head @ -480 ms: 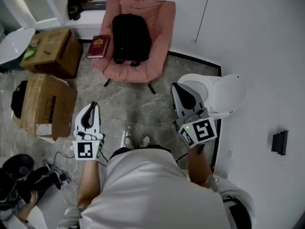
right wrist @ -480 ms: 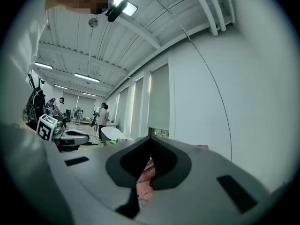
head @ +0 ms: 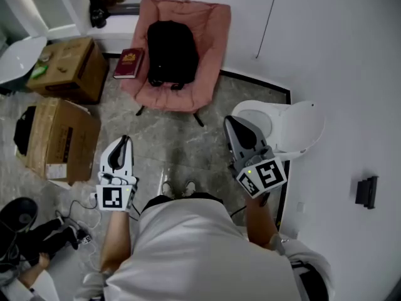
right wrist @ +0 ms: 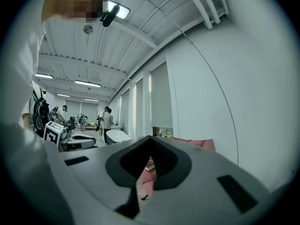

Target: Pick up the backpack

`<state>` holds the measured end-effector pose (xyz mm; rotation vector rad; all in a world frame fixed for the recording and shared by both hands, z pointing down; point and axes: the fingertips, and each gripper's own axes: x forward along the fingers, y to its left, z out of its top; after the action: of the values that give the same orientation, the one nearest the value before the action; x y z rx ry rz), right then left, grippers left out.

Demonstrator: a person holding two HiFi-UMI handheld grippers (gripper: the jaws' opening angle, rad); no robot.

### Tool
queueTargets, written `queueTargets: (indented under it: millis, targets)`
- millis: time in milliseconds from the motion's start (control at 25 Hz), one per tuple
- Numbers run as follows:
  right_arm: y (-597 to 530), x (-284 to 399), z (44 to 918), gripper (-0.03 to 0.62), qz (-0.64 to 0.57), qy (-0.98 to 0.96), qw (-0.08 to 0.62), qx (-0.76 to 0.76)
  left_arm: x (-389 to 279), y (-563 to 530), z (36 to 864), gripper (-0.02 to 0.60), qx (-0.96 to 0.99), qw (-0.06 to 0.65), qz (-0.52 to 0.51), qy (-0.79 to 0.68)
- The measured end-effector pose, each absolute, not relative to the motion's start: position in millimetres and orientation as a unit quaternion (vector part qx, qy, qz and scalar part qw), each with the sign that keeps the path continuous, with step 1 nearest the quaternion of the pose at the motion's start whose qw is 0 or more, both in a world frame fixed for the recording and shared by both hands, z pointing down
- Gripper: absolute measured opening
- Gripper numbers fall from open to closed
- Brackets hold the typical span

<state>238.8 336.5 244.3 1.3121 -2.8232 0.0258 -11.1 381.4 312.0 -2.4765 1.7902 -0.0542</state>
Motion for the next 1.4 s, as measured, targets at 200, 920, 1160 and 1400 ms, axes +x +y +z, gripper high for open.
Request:
queueTargets:
  millis: [200, 920, 1160, 1400]
  targets:
    - [330, 255, 270, 0.02, 0.032, -0.902, 0.015, 0.43, 1, 378, 324, 0.038, -0.811, 0.034, -0.029, 0.583]
    - [140, 186, 302, 0.02, 0.057, -0.904, 0.077, 0.417, -43, 179, 367, 0.038, -0.819, -0.014, -0.011, 0.574]
    - [55, 133, 283, 0.02, 0.051, -0.902, 0.085, 0.421, -82, 94, 355, 0.038, -0.831, -0.016, 0.006, 0.556]
    - [15, 97, 275, 0.02, 0.042, -0.9, 0.095, 0.424, -109, 42, 357, 0.038, -0.841, -0.02, 0.012, 0.54]
